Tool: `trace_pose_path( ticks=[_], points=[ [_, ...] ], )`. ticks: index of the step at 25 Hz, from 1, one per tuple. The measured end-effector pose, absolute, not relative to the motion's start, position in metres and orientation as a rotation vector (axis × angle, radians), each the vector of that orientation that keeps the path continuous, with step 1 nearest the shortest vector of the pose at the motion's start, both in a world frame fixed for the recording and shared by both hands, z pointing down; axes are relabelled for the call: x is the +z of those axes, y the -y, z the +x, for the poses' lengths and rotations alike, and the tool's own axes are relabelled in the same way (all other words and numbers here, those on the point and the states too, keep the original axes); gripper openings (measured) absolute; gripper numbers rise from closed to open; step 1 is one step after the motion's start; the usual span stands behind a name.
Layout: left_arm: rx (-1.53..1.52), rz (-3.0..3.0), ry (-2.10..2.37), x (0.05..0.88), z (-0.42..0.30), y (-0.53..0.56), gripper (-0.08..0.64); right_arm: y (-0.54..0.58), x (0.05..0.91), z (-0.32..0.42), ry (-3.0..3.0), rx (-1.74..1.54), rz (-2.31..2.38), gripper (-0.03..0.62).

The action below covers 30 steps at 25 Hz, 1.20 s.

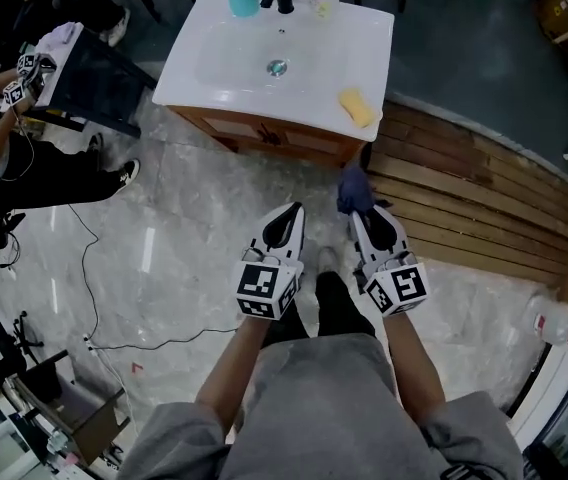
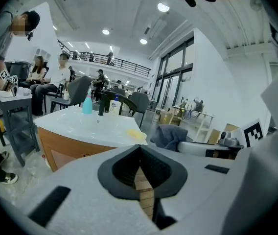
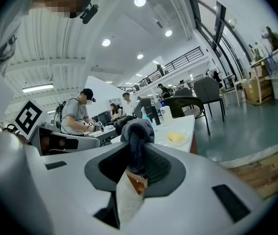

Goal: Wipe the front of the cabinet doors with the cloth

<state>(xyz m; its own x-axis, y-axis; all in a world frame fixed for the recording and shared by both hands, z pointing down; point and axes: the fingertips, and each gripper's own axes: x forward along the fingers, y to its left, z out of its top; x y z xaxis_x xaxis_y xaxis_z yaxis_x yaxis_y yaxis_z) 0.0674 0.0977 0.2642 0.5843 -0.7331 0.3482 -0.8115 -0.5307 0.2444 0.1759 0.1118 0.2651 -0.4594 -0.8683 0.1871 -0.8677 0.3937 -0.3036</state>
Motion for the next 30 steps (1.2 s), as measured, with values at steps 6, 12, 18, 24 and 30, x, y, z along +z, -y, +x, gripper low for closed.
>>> trace_pose_path(
  ticks=[6, 12, 18, 24, 30],
  points=[
    [0.304, 2.461, 1.154, 0.302, 0.059, -0.063, 0.008, -0.083, 0.304, 0.164, -2.533, -0.598, -1.751, 0.086],
    [0.323, 2.467, 1.074, 0.349, 0.045, -0.028, 0.008, -0.059, 0.347, 0.159, -2.478, -0.596, -1.871, 0.086],
    [0.336, 2.507, 0.977, 0.39, 0.037, -0.016, 0.008, -0.048, 0.39, 0.162, -2.389, -0.579, -2.018, 0.086],
    [0.31, 2.521, 0.946, 0.423, 0.032, -0.001, 0.008, -0.039, 0.424, 0.156, -2.365, -0.553, -2.078, 0.086],
    [0.304, 2.515, 0.962, 0.455, 0.032, 0.015, 0.008, -0.026, 0.456, 0.157, -2.404, -0.519, -2.087, 0.086]
  ],
)
